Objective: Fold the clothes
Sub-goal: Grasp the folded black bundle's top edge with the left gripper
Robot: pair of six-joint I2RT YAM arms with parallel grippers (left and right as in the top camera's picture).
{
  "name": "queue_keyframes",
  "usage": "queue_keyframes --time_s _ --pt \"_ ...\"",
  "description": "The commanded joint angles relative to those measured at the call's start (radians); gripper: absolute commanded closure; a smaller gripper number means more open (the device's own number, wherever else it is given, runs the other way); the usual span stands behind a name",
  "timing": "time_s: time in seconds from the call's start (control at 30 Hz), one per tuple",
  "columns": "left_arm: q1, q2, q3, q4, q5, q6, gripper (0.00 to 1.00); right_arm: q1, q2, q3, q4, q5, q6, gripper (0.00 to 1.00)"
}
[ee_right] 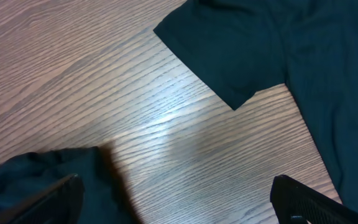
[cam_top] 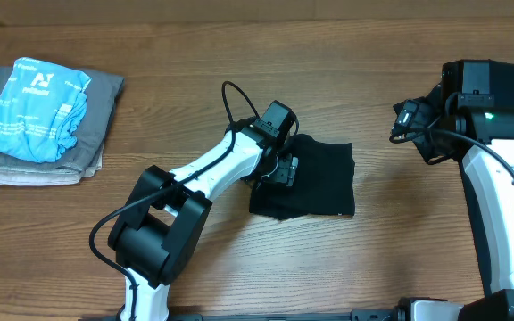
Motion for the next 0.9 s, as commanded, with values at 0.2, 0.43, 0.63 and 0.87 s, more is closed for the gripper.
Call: queue_keyframes --time_s 0.2,0.43,0.63,0.87 --pt "-0.011 0.072 -0.032 -0.015 -0.017 0.093 0.34 -0.003 -0.006 0.008 0.005 0.014 -0.003 0.00" --pt "-0.011 0.072 -0.032 -0.014 -0.013 0.093 0.46 -0.003 -0.006 0.008 0.005 0.014 -0.003 0.00" --pt "-0.011 0.072 -0.032 -0.014 -0.013 0.093 0.60 -0.003 -0.006 0.008 0.005 0.014 -0.003 0.00" --pt "-0.011 0.072 -0.031 -0.017 0.030 0.093 0.96 -0.003 -0.006 0.008 0.005 0.014 -0.003 0.00"
